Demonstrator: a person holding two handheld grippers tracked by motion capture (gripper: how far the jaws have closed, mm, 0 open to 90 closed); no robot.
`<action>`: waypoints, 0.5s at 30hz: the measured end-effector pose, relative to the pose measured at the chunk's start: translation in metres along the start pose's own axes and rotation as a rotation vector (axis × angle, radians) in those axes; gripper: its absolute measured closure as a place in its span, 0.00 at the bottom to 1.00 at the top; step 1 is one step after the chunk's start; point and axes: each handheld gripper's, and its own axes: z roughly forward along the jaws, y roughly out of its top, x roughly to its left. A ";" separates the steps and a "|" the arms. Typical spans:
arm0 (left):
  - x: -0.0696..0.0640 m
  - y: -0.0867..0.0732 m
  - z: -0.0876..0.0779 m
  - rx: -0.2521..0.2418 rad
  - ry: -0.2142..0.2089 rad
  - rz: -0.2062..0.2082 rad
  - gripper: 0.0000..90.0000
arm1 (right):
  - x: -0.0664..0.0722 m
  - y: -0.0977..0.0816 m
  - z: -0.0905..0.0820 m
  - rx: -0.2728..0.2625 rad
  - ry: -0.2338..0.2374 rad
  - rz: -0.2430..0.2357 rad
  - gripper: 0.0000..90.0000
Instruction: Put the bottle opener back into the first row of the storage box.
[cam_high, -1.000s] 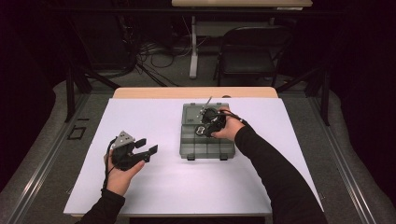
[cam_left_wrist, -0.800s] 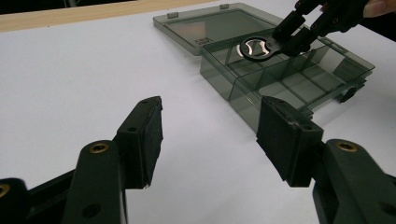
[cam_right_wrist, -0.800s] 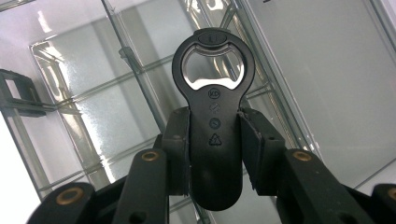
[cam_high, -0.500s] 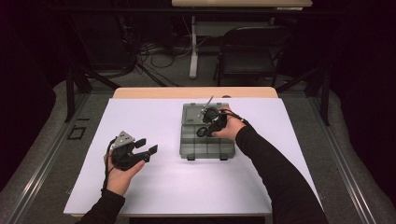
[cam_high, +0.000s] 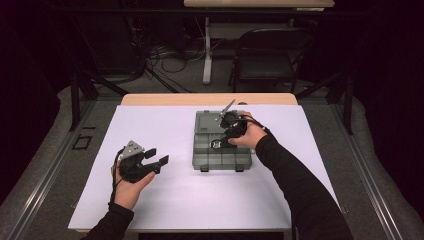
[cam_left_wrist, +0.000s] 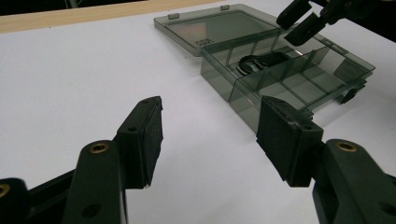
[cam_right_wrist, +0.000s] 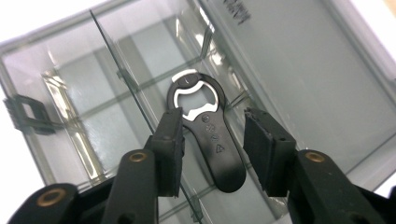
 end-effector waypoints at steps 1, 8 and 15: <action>0.000 0.000 0.000 0.001 0.000 0.000 0.45 | 0.000 0.000 -0.003 -0.008 -0.002 0.009 0.62; 0.000 0.000 0.000 0.003 0.000 0.002 0.45 | 0.000 -0.006 -0.024 -0.057 -0.026 0.031 0.57; 0.000 0.000 -0.001 -0.003 -0.002 0.004 0.45 | -0.002 -0.017 -0.037 -0.099 -0.038 0.045 0.52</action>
